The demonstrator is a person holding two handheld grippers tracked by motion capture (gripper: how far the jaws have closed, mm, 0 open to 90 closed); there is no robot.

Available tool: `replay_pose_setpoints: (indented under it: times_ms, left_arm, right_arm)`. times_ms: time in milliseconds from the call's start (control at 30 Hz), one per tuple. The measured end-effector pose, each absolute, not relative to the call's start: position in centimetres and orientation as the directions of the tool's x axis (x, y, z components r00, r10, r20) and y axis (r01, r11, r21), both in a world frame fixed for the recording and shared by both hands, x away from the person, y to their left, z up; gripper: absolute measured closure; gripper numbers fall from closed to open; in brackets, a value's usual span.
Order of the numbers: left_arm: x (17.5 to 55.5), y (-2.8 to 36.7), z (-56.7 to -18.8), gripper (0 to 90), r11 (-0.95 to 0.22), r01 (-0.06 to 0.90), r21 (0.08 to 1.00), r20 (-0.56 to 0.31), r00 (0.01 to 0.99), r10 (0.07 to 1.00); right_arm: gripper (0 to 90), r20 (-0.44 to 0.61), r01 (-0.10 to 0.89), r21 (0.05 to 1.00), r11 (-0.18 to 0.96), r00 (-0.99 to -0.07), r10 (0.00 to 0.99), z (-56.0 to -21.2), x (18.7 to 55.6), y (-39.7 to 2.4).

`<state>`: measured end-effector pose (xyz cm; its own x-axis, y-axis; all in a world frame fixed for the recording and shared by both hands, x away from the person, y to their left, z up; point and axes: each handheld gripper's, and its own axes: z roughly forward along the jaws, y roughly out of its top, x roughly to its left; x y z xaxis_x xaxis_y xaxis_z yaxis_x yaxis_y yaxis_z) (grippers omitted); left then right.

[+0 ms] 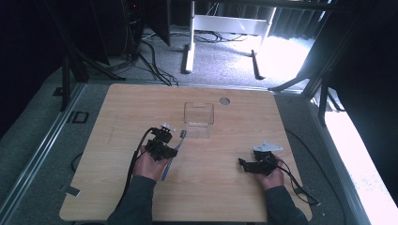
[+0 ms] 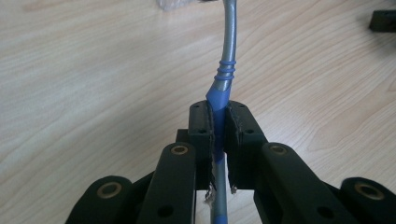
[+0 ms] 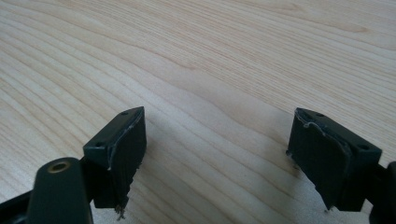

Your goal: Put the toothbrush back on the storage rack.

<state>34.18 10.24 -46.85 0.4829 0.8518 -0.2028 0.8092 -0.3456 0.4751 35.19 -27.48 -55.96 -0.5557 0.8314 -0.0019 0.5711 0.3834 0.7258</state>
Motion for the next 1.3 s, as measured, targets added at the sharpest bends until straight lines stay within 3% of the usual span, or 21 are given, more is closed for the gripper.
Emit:
replay_pose_setpoints:
  times_ms: [1300]
  left_arm:
    - [34.6,11.3,-45.9,81.5,-0.251,0.744,0.619,-0.241,0.484,0.841]
  right_arm:
    - [18.9,-0.006,0.566,0.727,0.389,-0.561,0.828,-56.0,35.2,-27.5]
